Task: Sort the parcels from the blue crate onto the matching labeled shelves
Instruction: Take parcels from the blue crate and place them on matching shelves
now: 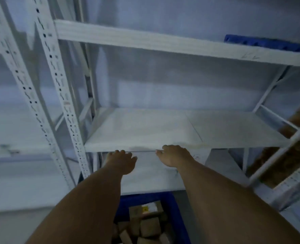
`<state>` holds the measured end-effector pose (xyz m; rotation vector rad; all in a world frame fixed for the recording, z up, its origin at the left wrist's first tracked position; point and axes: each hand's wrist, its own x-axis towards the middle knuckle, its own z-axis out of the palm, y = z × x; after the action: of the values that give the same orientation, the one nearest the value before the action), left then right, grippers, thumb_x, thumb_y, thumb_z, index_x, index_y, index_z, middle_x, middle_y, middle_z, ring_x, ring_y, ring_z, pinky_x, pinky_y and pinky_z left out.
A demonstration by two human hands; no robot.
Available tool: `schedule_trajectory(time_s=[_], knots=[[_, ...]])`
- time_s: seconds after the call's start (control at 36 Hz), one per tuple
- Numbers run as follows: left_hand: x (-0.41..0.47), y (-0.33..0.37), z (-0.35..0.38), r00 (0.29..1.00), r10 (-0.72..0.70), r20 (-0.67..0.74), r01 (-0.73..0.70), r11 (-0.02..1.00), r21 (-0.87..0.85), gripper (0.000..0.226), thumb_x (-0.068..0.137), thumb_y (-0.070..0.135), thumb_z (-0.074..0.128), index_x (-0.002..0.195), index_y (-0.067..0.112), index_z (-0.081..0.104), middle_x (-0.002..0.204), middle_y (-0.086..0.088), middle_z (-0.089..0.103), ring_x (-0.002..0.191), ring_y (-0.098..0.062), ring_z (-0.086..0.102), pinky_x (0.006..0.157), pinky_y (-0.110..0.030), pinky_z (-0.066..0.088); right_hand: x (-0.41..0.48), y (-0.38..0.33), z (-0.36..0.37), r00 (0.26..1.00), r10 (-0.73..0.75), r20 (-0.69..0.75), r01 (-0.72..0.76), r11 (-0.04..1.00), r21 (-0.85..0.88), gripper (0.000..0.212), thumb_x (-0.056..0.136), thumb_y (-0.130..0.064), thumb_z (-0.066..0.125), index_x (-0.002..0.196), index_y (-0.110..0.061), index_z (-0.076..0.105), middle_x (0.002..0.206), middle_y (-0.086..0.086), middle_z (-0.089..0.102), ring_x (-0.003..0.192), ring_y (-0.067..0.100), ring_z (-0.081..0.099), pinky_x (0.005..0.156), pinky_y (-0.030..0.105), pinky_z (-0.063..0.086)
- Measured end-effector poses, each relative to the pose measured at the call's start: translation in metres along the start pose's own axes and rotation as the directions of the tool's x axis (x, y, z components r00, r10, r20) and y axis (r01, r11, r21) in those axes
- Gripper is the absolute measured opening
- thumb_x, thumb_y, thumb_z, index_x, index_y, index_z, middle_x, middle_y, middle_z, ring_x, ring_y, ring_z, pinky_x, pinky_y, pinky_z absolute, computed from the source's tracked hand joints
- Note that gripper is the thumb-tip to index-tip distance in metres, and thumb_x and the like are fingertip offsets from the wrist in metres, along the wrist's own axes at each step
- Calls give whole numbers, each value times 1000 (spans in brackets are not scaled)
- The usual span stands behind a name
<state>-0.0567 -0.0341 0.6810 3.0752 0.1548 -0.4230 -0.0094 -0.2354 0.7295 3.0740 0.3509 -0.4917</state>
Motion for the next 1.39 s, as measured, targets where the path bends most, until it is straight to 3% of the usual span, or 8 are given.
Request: schedule_trajectory(time_s=[0.19,0.5,0.64,0.86,0.94,1.08,1.19,1.39], knots=[[54,-14,109,985,-29,168,40,997,-63,50,103,42,20,145,24,41,147,-11,46,129,-40,47,103,-57,43,87,4,92,986,-68,154,80,994,-74,73,106,-63,17,161,-18,31,165,11,35,146,32,39,121,44,27],[103,-5,318,888,-118,444,241,943,-231,37,107,22,37,142,16,46,141,-12,46,132,-38,48,104,-52,47,202,11,299,882,-181,434,181,983,42,70,107,-62,22,155,-16,42,156,11,46,138,33,47,112,43,39],[127,0,421,811,-267,520,506,767,-395,49,108,30,29,151,7,35,154,-25,38,144,-45,34,115,-56,36,232,24,401,846,-127,517,68,989,132,67,106,-62,20,150,-18,48,147,11,55,127,31,55,101,41,43],[144,3,580,661,-307,685,721,514,-465,46,108,47,35,128,10,55,126,-15,62,98,-29,57,83,-37,47,247,20,573,717,-65,694,-35,991,129,63,102,-64,23,140,-24,53,137,8,59,120,30,56,101,44,46],[147,6,627,616,-326,717,771,435,-465,47,107,46,38,137,12,53,134,-14,58,113,-30,58,91,-38,48,247,10,622,707,-51,705,-30,994,101,59,102,-65,24,128,-23,56,127,8,62,111,31,59,97,47,48],[160,-5,685,694,-369,618,717,433,-547,33,107,33,43,130,12,55,132,-10,56,116,-29,57,88,-36,44,259,-20,691,682,-13,731,-103,988,114,62,106,-62,27,147,-21,47,144,10,56,128,34,55,104,44,44],[185,-14,717,754,-356,552,655,477,-586,42,105,27,42,145,14,44,140,-12,52,120,-30,54,90,-40,47,272,-46,740,691,7,723,-198,963,180,55,102,-65,34,131,-22,53,113,7,66,102,31,65,93,46,54],[216,-23,758,611,-357,707,791,309,-528,61,103,54,38,151,17,34,139,-17,57,117,-36,60,97,-48,52,285,-74,790,744,-18,668,-149,970,192,69,86,-73,59,136,-26,48,116,7,68,106,31,65,87,39,55]])
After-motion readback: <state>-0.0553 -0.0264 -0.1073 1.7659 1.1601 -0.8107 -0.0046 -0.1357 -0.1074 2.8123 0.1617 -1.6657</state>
